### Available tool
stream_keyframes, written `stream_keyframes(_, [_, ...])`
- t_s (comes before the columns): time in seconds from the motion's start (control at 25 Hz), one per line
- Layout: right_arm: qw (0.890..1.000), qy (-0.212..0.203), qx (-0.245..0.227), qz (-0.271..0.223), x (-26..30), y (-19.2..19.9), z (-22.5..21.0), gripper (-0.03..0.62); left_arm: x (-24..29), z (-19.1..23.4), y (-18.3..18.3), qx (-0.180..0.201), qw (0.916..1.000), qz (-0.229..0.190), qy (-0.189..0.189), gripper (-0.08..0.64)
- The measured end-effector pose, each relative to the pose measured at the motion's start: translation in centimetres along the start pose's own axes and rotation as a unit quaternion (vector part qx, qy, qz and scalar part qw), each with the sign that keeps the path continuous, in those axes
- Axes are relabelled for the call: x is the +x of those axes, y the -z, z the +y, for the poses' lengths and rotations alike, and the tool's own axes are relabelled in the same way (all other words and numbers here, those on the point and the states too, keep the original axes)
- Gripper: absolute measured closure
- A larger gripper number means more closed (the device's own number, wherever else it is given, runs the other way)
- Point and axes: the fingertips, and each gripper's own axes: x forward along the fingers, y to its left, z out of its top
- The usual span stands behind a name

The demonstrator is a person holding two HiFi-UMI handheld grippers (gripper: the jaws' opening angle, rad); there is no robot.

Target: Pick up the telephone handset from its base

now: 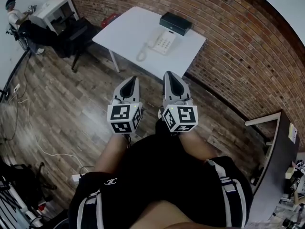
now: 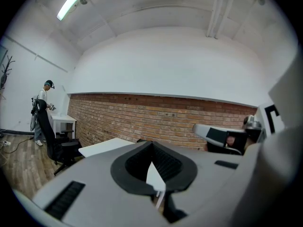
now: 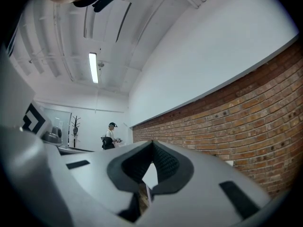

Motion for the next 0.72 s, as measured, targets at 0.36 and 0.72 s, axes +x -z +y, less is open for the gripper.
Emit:
stream_keyframes(0.36, [1.000,-0.003,0.009,-0.002,4.5,1.0,-2.5,0.594,4.5,1.6,-0.5,0.010,0.9999,-0.001,-0.005,0.558])
stream_keyframes(0.72, [1.000,-0.007,0.012,0.003,11.5,1.3,-7.6,0.594,13.1,2.6,-1.6,0.013,0.9998,0.011,-0.006,0.558])
